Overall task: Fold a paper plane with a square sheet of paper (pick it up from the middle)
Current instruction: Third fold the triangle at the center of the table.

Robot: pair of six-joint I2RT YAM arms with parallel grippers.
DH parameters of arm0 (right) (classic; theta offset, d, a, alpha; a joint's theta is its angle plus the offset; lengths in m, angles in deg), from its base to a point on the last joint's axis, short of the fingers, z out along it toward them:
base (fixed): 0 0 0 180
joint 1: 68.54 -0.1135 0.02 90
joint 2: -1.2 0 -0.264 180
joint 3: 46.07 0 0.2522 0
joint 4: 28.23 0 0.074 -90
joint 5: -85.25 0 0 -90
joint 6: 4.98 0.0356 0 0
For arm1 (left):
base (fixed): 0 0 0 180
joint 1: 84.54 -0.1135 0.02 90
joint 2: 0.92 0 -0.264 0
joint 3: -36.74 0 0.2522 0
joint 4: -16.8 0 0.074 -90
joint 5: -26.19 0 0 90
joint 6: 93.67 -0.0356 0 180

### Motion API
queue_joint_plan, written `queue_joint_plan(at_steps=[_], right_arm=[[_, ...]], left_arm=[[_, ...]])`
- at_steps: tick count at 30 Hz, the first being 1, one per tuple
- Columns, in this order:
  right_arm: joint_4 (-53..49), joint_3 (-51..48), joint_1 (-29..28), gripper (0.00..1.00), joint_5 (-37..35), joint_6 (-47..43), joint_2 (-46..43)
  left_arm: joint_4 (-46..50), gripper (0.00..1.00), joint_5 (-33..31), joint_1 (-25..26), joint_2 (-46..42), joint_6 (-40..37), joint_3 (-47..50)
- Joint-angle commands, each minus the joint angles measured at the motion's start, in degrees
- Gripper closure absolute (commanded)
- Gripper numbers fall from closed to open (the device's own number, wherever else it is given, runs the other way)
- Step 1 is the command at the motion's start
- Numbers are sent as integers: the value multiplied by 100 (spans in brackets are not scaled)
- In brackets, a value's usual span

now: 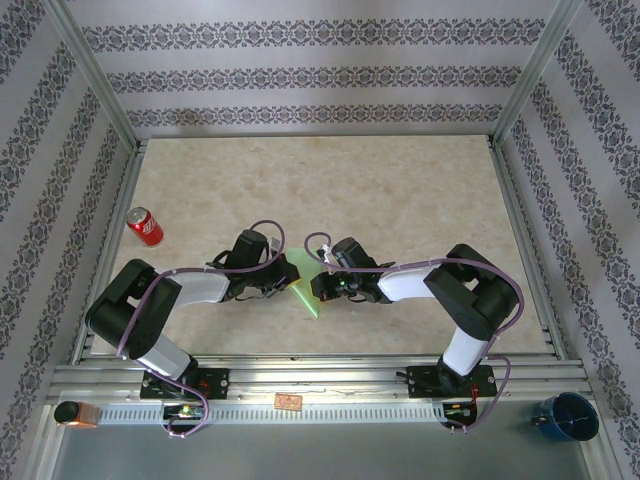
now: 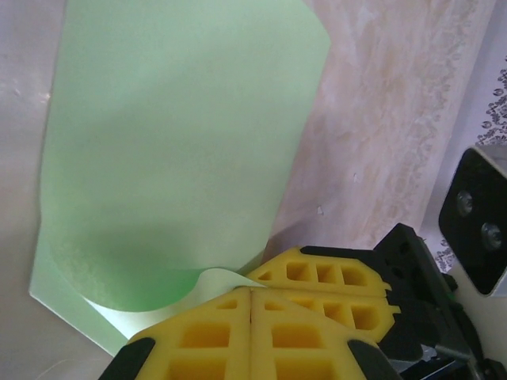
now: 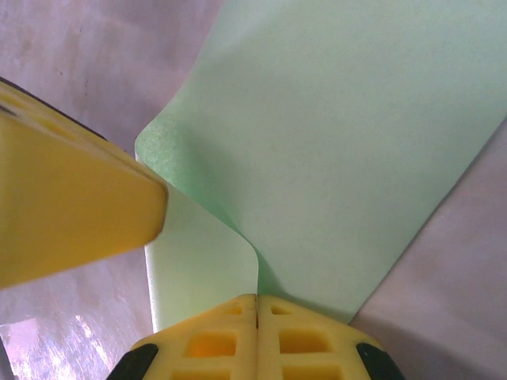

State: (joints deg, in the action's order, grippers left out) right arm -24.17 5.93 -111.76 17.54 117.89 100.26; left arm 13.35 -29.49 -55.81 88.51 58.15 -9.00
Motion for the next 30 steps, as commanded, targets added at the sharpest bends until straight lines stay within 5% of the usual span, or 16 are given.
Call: queue_joint_plan(at_steps=[1, 30], right_arm=[[-330, -89, 42, 100, -232, 1, 113], [-473, -19, 16, 100, -247, -17, 83]], left_arm=[[-239, 100, 11, 124, 50, 36, 15], [-98, 100, -329, 142, 514, -223, 408]])
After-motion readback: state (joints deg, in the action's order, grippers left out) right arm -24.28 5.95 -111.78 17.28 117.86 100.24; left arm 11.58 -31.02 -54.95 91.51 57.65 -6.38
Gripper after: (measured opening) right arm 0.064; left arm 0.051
